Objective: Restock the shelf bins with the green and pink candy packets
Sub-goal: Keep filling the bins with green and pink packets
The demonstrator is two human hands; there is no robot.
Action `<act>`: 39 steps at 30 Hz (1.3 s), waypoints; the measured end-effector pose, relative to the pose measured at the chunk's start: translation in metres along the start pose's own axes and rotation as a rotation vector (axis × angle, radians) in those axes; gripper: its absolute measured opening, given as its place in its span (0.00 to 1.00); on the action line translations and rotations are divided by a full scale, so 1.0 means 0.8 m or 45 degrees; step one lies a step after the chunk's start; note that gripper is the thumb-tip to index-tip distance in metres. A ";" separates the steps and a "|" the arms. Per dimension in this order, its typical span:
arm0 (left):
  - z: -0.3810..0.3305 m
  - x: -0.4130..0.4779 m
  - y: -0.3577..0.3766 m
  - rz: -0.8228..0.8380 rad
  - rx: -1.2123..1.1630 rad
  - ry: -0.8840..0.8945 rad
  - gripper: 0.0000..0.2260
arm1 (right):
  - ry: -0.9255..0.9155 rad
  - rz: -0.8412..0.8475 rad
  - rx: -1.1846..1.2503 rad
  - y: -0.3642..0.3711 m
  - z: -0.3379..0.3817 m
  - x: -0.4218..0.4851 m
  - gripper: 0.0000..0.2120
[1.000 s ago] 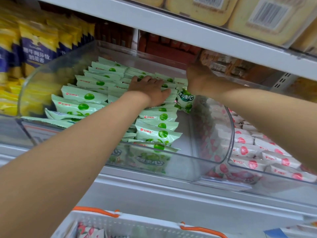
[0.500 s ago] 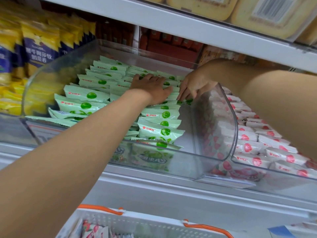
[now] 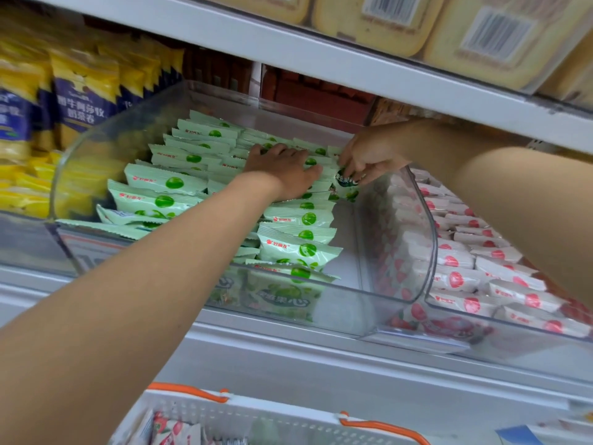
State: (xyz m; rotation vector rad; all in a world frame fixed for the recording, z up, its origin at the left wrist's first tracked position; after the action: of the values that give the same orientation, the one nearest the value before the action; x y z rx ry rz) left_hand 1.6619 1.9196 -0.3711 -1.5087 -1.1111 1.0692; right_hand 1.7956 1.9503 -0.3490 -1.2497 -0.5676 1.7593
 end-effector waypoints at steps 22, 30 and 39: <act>-0.059 -0.312 0.076 -0.206 -0.631 -0.131 0.03 | -0.785 -0.469 -0.062 0.209 -0.025 -0.264 0.06; -0.019 -0.359 0.311 0.549 -0.511 -0.260 0.08 | -0.155 0.459 0.071 0.507 -0.240 -0.207 0.11; -0.024 -0.368 0.390 0.841 -0.338 -0.166 0.05 | 0.267 0.295 0.332 0.642 -0.387 -0.147 0.50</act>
State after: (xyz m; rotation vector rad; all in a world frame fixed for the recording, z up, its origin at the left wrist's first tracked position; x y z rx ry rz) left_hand 1.6650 1.5855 -0.6408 -2.1242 -0.8767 1.5206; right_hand 1.8892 1.5516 -0.8027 -1.3317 -0.0704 1.7937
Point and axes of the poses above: each hand's wrist, its own x-axis towards the middle knuckle, its own y-axis out of the palm, z = x × y, the point moved 10 cm from there along x, towards the middle knuckle, and after that the axes turned 8 degrees about z, right-handed, at the moved point
